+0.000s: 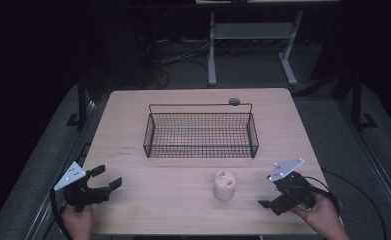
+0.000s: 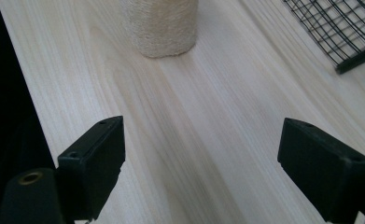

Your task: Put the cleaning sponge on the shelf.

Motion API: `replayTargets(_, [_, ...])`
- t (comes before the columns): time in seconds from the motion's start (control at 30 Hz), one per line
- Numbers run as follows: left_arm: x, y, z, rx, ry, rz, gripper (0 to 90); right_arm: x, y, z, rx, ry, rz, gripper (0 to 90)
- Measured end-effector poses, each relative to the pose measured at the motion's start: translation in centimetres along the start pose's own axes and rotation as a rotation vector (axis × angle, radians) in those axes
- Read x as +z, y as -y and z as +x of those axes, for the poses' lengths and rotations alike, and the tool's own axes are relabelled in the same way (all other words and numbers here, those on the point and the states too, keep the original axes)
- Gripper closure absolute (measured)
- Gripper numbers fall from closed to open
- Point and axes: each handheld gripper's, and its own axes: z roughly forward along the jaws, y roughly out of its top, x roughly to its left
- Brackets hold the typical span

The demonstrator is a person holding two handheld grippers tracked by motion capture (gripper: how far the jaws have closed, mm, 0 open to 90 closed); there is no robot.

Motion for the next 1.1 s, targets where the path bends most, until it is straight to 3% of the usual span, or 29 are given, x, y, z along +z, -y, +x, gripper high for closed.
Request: replayTargets(1.1, [-0.4, 0.1, 0.3, -0.007, -0.005, -0.008, 13.8, 0.8, -4.9, 0.1, -0.111, -0.044, 0.046, 14.4])
